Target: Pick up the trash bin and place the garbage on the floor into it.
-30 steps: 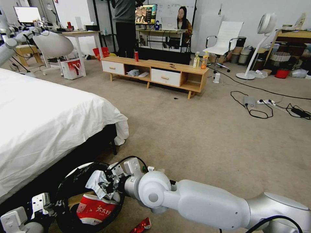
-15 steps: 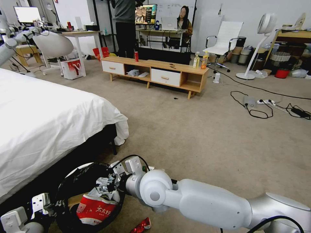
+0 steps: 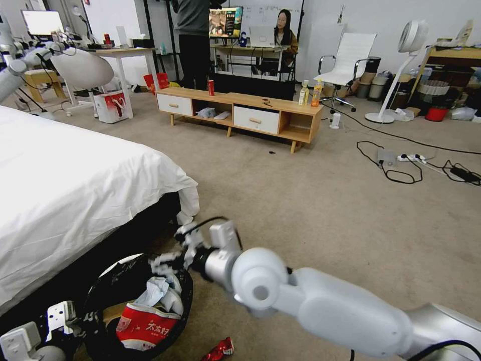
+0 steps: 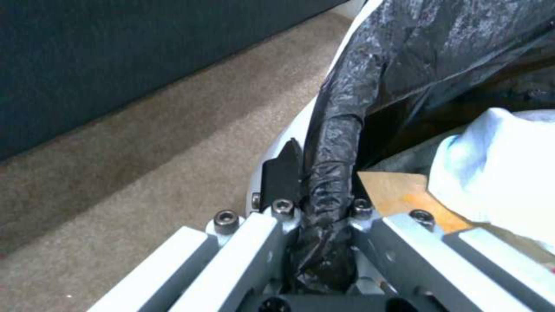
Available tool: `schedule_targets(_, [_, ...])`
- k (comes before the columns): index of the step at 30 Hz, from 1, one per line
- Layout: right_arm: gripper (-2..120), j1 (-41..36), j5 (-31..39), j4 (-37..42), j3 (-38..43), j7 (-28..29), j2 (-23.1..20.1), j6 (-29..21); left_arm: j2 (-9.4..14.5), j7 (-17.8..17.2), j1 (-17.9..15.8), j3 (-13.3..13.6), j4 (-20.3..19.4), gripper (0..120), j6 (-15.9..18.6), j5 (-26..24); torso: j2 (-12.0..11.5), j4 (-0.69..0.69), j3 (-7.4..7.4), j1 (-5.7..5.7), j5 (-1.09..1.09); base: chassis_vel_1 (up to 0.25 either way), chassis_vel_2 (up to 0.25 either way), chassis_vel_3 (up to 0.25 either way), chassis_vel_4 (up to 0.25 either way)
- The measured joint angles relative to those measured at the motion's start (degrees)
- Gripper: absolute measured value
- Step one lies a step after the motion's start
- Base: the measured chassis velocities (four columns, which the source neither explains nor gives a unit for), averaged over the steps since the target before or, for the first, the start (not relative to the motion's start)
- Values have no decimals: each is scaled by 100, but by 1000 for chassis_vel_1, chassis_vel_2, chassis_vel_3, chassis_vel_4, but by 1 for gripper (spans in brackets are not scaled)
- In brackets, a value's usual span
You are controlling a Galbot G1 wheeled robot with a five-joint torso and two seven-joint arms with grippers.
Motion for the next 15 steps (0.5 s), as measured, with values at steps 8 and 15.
schedule_targets(8, [100,-311,-500,320,733,-1142,-1007,535,70,10,66,-64,22,1,0,4,1,0,0,0,0,0,0,0,0])
schedule_targets(15, [92,-996,-1849,228,1030,-2915,-2045,1445,118,20,134,-76,21,1,0,12,1,0,0,0,1,0,0,0,0])
